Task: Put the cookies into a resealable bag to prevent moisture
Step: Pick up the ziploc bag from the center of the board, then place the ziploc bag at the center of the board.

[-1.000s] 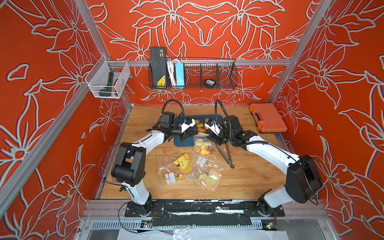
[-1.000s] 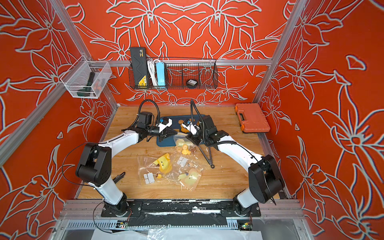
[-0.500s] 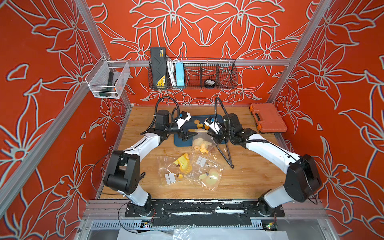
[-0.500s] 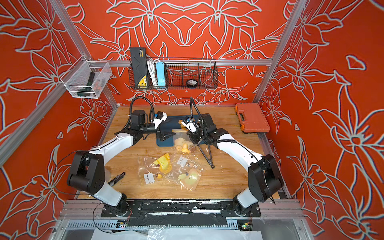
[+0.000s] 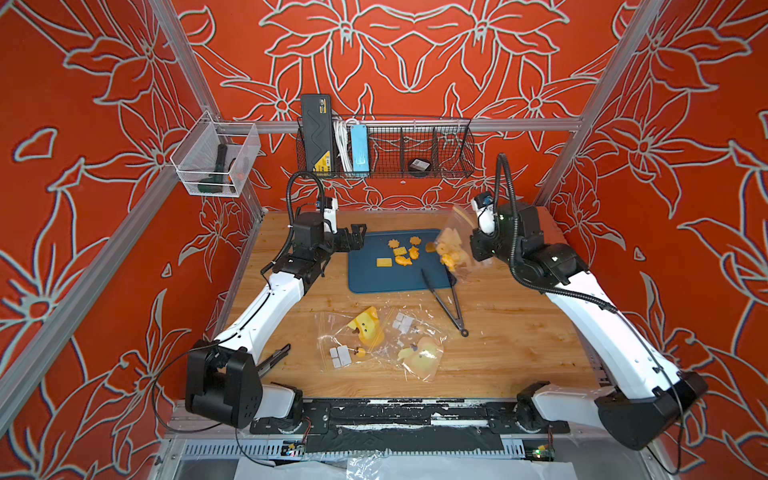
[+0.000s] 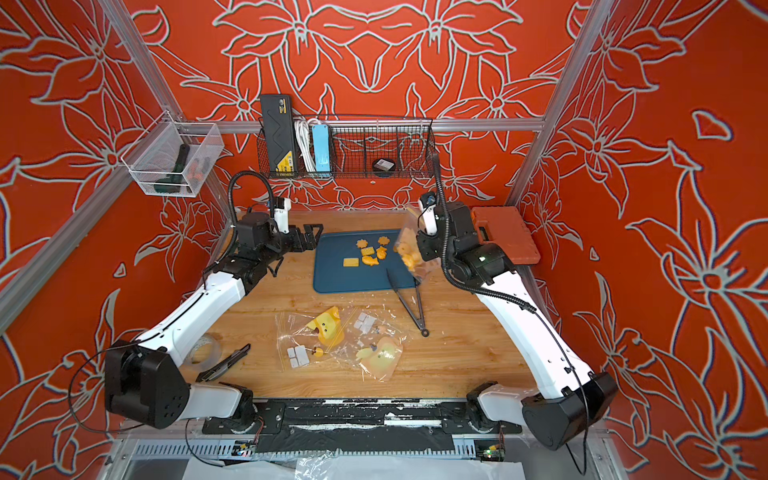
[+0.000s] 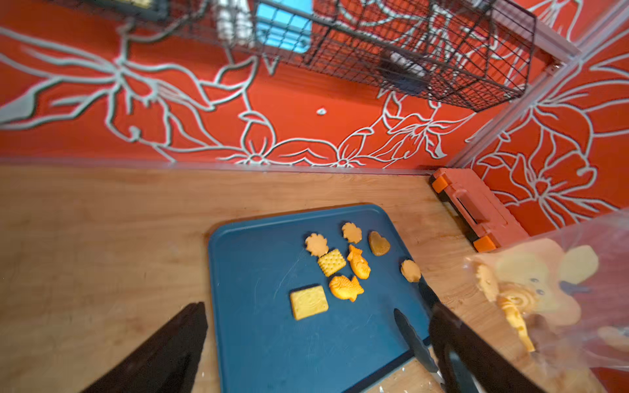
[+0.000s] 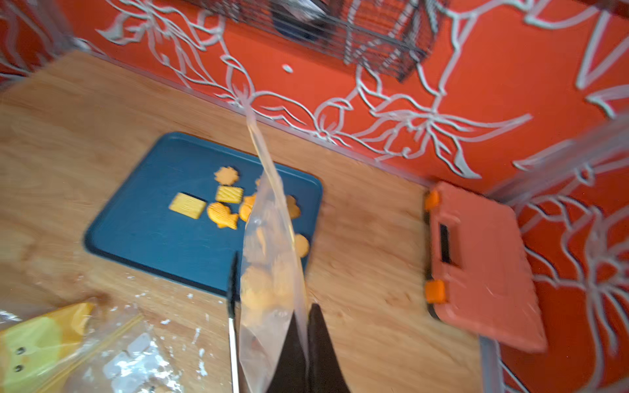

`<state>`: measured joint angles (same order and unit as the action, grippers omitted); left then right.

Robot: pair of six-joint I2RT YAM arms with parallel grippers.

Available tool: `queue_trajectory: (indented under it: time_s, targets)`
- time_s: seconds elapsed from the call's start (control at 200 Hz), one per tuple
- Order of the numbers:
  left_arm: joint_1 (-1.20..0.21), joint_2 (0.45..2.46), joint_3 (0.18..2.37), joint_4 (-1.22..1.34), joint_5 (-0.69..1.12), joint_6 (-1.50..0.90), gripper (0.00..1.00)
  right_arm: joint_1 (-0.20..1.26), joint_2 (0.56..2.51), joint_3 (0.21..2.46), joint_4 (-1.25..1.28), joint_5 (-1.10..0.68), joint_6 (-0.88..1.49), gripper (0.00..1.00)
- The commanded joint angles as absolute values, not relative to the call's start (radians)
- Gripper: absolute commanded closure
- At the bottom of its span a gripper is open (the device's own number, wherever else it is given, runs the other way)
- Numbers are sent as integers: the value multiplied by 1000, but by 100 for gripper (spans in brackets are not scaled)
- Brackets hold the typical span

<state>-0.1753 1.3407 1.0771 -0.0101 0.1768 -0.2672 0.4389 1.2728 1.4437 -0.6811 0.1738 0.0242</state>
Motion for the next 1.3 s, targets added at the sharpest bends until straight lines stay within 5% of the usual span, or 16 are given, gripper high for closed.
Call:
queue_trajectory:
  time_s: [0.0, 0.555, 0.821, 0.981, 1.081, 1.296]
  targets:
    - [-155, 1209, 981, -64, 103, -378, 0, 361, 1269, 1451, -808, 310, 68, 100]
    - [-154, 1086, 842, -306, 43, -445, 0, 3, 1380, 1336, -791, 326, 71, 100]
    - [-155, 899, 630, -92, 171, -549, 0, -49, 1409, 1280, -751, 324, 75, 100]
    - [-156, 924, 649, -170, 221, -471, 0, -60, 1446, 1275, -753, 345, 90, 100]
    - [-181, 953, 690, -237, 220, -420, 0, -59, 1437, 1285, -760, 326, 106, 72]
    - [-362, 952, 733, -343, 101, -402, 0, 4, 1277, 1254, -751, 276, 163, 52]
